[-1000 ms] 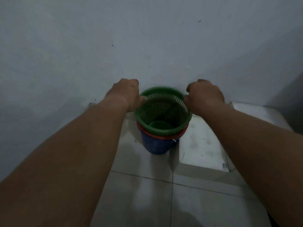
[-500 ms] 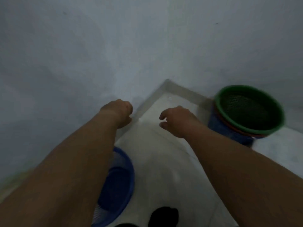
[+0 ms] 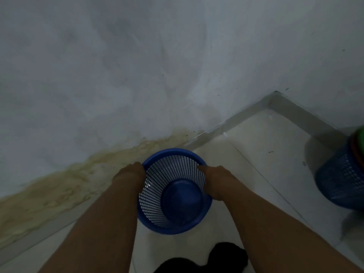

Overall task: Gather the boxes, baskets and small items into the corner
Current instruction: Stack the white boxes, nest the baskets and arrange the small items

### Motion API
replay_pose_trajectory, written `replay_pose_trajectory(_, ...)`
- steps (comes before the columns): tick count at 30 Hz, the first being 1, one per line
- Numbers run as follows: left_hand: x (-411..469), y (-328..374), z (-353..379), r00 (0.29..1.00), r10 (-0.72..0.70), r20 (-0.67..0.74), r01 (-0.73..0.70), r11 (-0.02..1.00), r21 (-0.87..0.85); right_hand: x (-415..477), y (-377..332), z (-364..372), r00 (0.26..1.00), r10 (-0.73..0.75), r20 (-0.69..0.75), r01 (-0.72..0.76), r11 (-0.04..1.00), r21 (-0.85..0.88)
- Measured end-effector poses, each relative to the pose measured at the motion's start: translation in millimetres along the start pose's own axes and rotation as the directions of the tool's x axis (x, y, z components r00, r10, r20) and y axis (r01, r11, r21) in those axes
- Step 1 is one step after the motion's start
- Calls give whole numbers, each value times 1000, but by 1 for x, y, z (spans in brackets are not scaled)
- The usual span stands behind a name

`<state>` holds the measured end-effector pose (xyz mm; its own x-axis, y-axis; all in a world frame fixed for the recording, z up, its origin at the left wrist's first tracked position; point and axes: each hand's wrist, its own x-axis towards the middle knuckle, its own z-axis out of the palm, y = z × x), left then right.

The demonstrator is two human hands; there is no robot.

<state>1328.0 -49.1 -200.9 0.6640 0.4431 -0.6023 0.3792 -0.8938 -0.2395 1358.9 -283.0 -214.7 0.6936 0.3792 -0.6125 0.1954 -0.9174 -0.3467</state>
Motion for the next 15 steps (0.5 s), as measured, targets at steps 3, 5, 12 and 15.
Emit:
replay_pose_trajectory(3, -1, 17, -14, 999, 31, 4, -31, 998, -62, -5, 10, -9, 998, 50, -34, -50, 999, 16)
replay_pose_trajectory(5, -2, 33, -31, 996, 82, -24, -83, 995, -62, -11, 22, -26, 992, 90, -90, -88, 996, 27)
replay_pose_trajectory(12, -26, 122, -139, 921, 307, -240, -323, 946, -28, -63, 81, -126, 849, 261, -460, -199, 963, 179)
replay_pose_trajectory(15, -53, 164, -195, 827, 392, -403, -429, 903, -1, -100, 111, -173, 716, 346, -607, -233, 937, 261)
